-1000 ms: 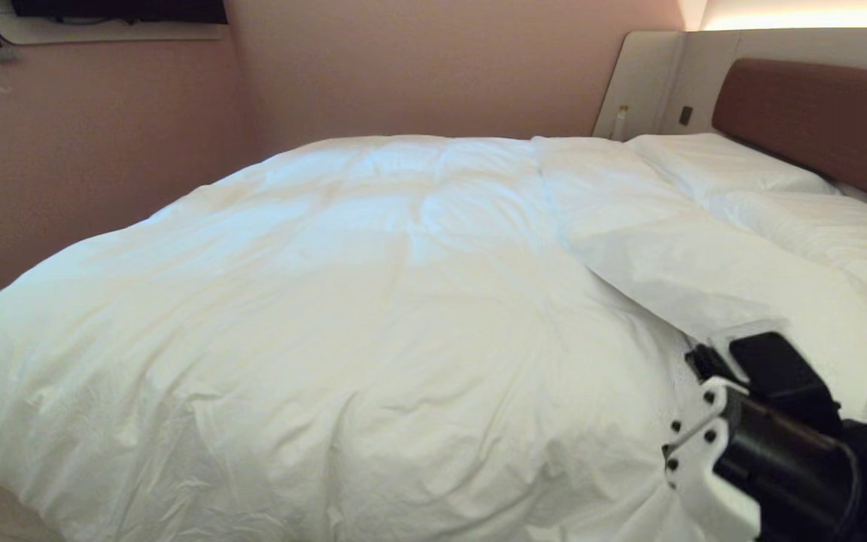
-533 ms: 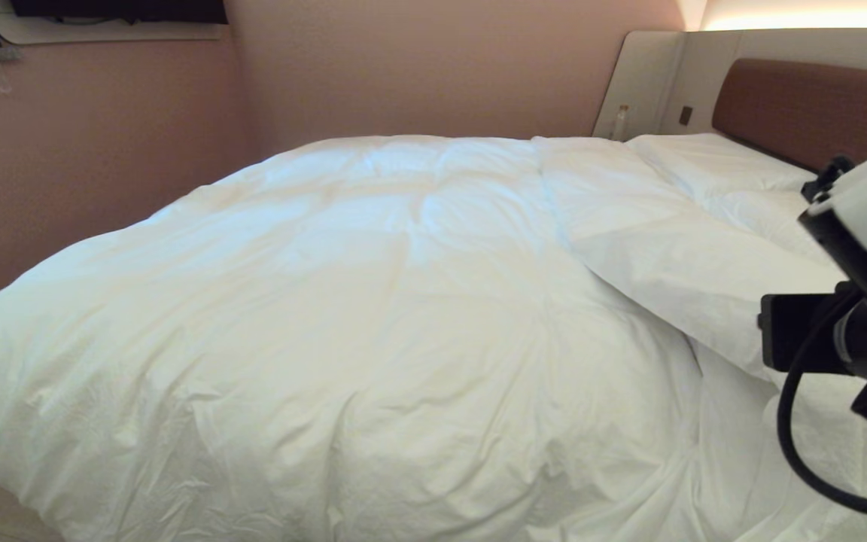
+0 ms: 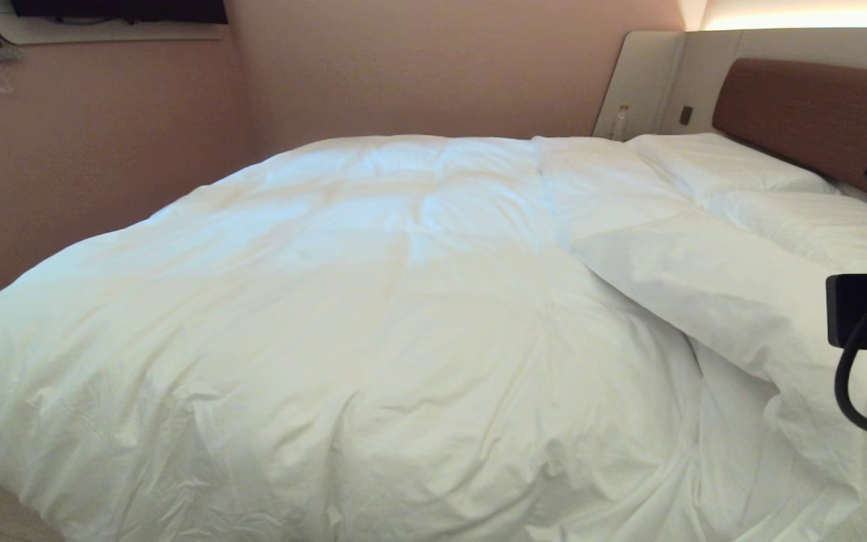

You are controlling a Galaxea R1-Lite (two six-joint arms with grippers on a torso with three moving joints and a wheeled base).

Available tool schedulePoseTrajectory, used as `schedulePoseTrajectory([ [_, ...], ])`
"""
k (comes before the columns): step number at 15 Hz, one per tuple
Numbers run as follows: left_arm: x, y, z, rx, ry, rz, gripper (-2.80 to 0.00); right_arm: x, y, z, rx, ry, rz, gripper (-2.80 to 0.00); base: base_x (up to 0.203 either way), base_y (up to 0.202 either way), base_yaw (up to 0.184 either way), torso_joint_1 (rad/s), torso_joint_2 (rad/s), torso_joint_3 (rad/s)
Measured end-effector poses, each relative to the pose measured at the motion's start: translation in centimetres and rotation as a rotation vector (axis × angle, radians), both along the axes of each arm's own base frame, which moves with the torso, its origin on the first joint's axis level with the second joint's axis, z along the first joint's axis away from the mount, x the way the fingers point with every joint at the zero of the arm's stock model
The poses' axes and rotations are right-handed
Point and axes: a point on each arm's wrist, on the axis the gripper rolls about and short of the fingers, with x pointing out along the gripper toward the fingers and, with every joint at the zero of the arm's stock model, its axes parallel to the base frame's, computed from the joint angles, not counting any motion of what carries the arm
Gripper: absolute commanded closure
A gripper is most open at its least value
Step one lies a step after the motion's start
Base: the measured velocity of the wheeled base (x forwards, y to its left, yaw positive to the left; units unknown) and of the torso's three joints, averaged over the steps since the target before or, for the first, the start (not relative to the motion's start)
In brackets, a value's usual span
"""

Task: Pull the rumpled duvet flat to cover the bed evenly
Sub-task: Flatten the corners of the folded blanket

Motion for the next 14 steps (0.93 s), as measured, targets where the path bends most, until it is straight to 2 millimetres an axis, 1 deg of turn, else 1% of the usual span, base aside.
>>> schedulePoseTrajectory([
  [4, 0.0, 0.0, 0.0, 0.0, -0.001, 0.0, 0.0, -0.8, -1.1, -1.1, 0.004, 0.042, -0.007, 0.0, 0.0, 0.0, 0.0, 0.0, 0.0, 0.0],
  [6, 0.0, 0.0, 0.0, 0.0, -0.001, 0.0, 0.0, -1.6, -1.8, -1.8, 0.028, 0.069, 0.002, 0.0, 0.0, 0.0, 0.0, 0.0, 0.0, 0.0],
  [8, 0.0, 0.0, 0.0, 0.0, -0.001, 0.0, 0.0, -2.2, -2.1, -2.4, 0.05, 0.087, 0.017, 0.0, -0.135, -0.091, 0.005, 0.008, 0.01, -0.004],
  [11, 0.0, 0.0, 0.0, 0.0, -0.001, 0.001, 0.0, -3.0, -2.5, -2.9, 0.064, 0.103, 0.029, 0.0, -0.198, -0.171, -0.002, 0.0, 0.0, 0.004],
  [12, 0.0, 0.0, 0.0, 0.0, -0.001, 0.001, 0.0, -3.2, -2.6, -3.0, 0.068, 0.106, 0.033, 0.0, -0.158, -0.092, 0.005, 0.002, 0.0, -0.002],
  [14, 0.0, 0.0, 0.1, 0.0, -0.005, 0.0, 0.0, -3.5, -2.7, -2.9, 0.072, 0.102, 0.035, 0.0, 0.0, 0.0, 0.0, 0.0, 0.0, 0.0],
])
